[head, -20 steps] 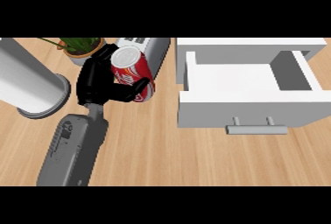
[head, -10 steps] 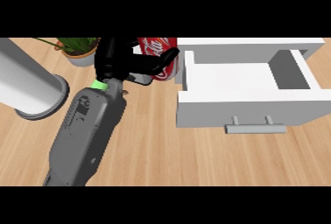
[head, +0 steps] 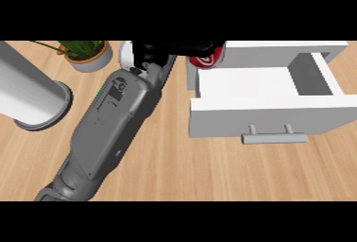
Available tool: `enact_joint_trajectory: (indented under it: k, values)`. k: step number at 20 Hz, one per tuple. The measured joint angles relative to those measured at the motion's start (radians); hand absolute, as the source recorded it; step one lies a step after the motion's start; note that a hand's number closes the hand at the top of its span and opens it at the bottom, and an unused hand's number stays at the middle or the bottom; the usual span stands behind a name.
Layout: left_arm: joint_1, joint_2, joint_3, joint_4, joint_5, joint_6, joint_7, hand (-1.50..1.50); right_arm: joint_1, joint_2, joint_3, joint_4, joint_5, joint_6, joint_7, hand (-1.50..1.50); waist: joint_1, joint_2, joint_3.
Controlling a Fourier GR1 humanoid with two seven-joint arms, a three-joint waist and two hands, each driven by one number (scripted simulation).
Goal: Pick up the can, place it into the drawer and close the drawer
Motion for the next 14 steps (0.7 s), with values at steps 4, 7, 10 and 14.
enact_joint_trajectory:
  k: [4,7,10,14]
  values:
    - [-0.089,0.000,-0.023,0.121,0.054,0.035,-0.051,1.50,-0.022,-0.002,0.002,0.003,0.011,-0.003,0.005,-1.50,-0.007,0.002,0.000]
    - [-0.164,0.000,-0.035,0.190,0.097,0.048,-0.059,1.50,-0.051,0.001,0.022,0.011,0.042,-0.017,0.009,-1.50,-0.008,0.003,0.000]
    - [-0.210,0.000,-0.063,0.261,0.152,0.062,-0.097,1.50,-0.060,0.003,0.024,0.020,0.049,-0.015,0.004,-1.50,-0.014,0.004,0.001]
    - [-0.247,0.000,-0.110,0.322,0.223,0.084,-0.139,1.50,-0.036,0.009,0.029,-0.007,0.040,-0.016,0.009,-1.50,-0.019,0.004,0.001]
